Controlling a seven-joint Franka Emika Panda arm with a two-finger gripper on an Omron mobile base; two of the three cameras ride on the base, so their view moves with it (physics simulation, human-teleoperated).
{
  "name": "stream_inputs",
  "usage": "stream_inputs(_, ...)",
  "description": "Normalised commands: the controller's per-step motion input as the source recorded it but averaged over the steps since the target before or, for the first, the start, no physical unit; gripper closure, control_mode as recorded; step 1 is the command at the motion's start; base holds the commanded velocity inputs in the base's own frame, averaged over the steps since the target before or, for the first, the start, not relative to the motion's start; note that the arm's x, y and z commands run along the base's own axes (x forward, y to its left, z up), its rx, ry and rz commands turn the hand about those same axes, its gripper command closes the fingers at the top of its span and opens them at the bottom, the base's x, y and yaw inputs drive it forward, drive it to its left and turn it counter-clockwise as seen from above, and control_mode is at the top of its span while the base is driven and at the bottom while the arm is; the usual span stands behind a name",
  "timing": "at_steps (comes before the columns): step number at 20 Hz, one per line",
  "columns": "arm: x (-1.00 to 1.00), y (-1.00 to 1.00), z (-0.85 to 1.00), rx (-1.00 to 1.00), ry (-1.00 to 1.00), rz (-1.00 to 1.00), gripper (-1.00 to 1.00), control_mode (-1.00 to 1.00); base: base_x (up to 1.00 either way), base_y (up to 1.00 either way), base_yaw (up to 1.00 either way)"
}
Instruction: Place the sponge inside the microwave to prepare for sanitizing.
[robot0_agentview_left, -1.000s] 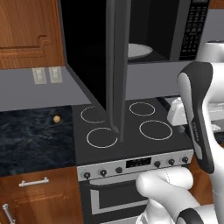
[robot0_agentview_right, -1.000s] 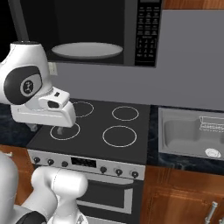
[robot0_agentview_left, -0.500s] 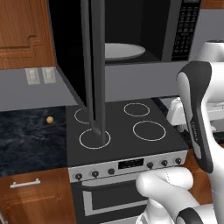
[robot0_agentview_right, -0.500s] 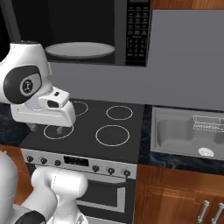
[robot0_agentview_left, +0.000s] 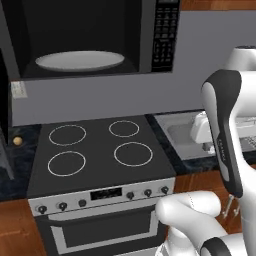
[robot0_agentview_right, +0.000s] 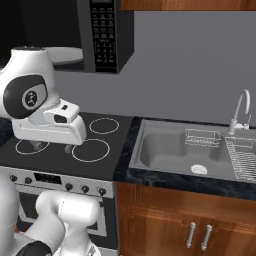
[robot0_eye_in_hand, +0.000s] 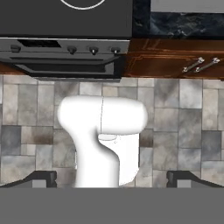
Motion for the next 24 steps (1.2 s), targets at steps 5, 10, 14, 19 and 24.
stream_inputs(5, 0.00, 0.00, 0.00, 0.00, 0.00, 0.00, -1.00, 1.00, 0.00, -0.76, 0.00)
stream_inputs(10, 0.00, 0.00, 0.00, 0.00, 0.00, 0.00, -1.00, 1.00, 0.00, -0.54, -0.02)
stream_inputs(14, 0.00, 0.00, 0.00, 0.00, 0.00, 0.00, -1.00, 1.00, 0.00, -0.26, -0.14)
stream_inputs(19, 0.00, 0.00, 0.00, 0.00, 0.00, 0.00, -1.00, 1.00, 0.16, -0.60, -0.11)
stream_inputs(24, 0.00, 0.00, 0.00, 0.00, 0.00, 0.00, -1.00, 1.00, 0.27, -0.85, -0.03)
